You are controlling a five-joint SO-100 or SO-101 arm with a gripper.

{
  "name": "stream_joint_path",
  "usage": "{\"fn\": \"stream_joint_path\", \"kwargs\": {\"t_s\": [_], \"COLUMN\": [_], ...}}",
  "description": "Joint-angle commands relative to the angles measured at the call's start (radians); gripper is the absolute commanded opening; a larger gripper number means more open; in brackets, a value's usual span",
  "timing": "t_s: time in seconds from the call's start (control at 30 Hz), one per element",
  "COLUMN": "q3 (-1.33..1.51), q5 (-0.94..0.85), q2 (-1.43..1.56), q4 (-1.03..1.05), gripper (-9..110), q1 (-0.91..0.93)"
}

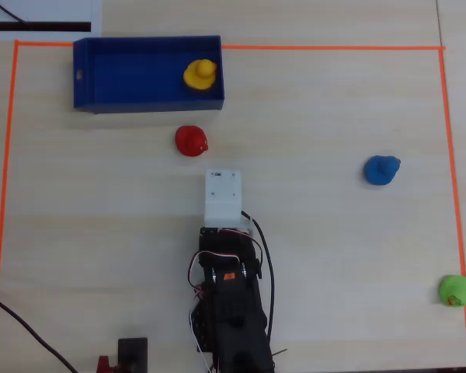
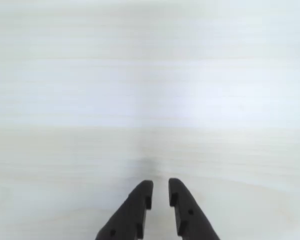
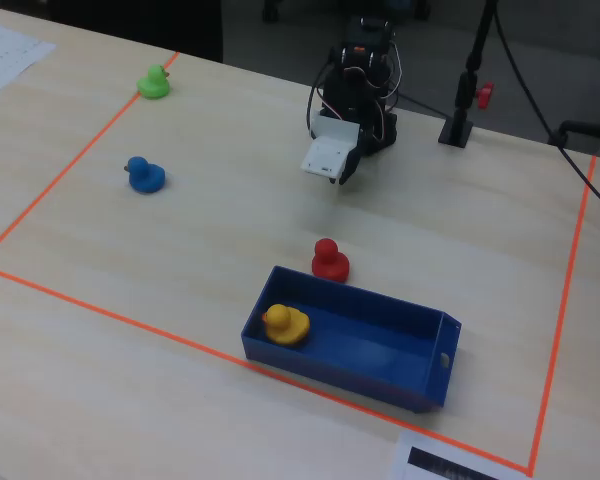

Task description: Grasp yellow duck and put it into box.

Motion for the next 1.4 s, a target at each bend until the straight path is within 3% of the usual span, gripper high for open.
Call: {"fn": "stream_joint_path", "kwargs": {"t_s": [0.0,1.37], "q3": [0.012,0.06], "q5": [-0.002,0.012], "q2": [-0.002,-0.002], "q4": [0.002,-0.026], "gripper": [0,3], "q1": [0.014,-0.002]}}
